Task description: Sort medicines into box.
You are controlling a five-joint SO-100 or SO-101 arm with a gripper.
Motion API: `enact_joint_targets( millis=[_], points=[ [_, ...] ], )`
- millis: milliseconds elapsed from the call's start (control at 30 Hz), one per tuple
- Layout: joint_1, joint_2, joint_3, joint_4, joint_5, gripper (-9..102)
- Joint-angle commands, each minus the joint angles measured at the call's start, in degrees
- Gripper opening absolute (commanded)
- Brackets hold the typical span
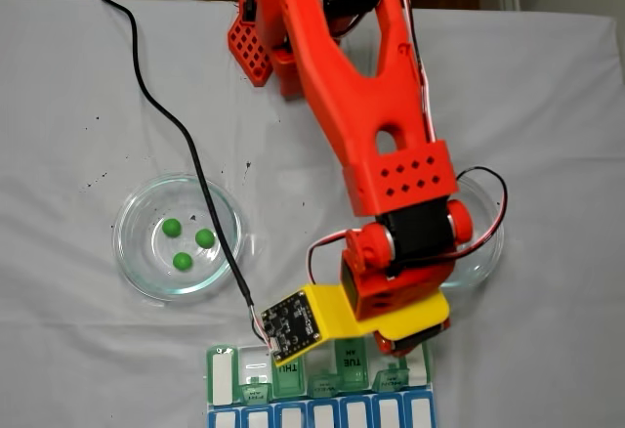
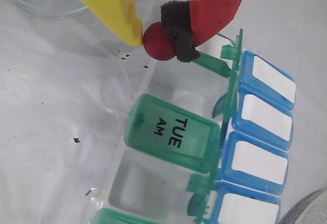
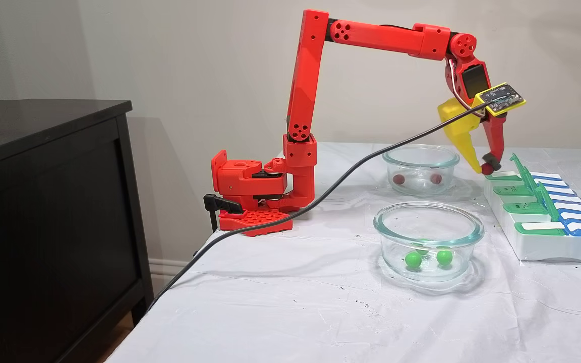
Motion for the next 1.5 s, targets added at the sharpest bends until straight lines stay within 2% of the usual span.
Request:
enact_joint_targets(
  millis=[0, 367, 533, 633, 767, 967, 1133, 1233, 1267, 1300, 1467],
  points=[
    [0.8, 7.6, -1.1, -2.9, -0.1, 0],
    [0.6, 7.3, 2.1, -8.2, -1.1, 0],
    [1.1, 10.4, 8.7, -18.8, -2.5, 0],
    [0.6, 10.1, 9.6, -19.2, -3.3, 0],
    [0.3, 9.3, 10.2, -19.9, -3.3, 11],
    [0.1, 8.6, 10.5, -20.3, -3.3, 16],
    [-0.4, 9.9, 11.2, -19.3, -3.6, 17],
    [-0.7, 11.2, 10.5, -16.4, -4.4, 9],
    [-1.0, 11.9, 9.7, -14.0, -4.7, 2],
    [-1.2, 12.3, 8.9, -12.1, -5.0, 0],
    [-4.0, 14.3, 2.5, 2.1, -7.2, 0]
  ],
)
